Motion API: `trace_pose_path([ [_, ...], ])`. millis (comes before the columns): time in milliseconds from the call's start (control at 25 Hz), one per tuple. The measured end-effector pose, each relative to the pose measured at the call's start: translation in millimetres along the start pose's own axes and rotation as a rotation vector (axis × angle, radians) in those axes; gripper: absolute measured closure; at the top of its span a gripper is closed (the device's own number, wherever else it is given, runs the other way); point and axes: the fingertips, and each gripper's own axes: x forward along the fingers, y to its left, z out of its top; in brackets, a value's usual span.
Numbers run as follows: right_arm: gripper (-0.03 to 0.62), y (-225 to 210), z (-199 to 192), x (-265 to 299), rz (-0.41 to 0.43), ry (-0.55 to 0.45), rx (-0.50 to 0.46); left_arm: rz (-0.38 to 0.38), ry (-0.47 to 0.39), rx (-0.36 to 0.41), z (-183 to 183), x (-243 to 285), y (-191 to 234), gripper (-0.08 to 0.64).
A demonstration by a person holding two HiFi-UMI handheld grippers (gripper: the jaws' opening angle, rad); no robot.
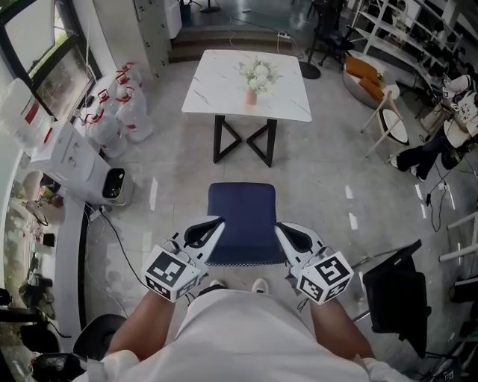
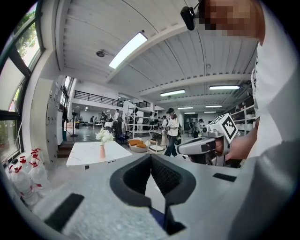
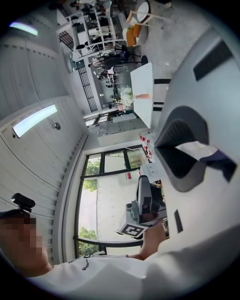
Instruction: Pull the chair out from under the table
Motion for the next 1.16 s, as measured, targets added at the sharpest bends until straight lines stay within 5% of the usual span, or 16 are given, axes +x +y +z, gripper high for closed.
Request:
trace_pose_path([
  [1160, 0.589, 5.2, -4.8, 3.4, 0.025, 0.022, -0.029, 0.015, 0.006, 0.049, 5.8, 0.1, 3.6, 0.555],
])
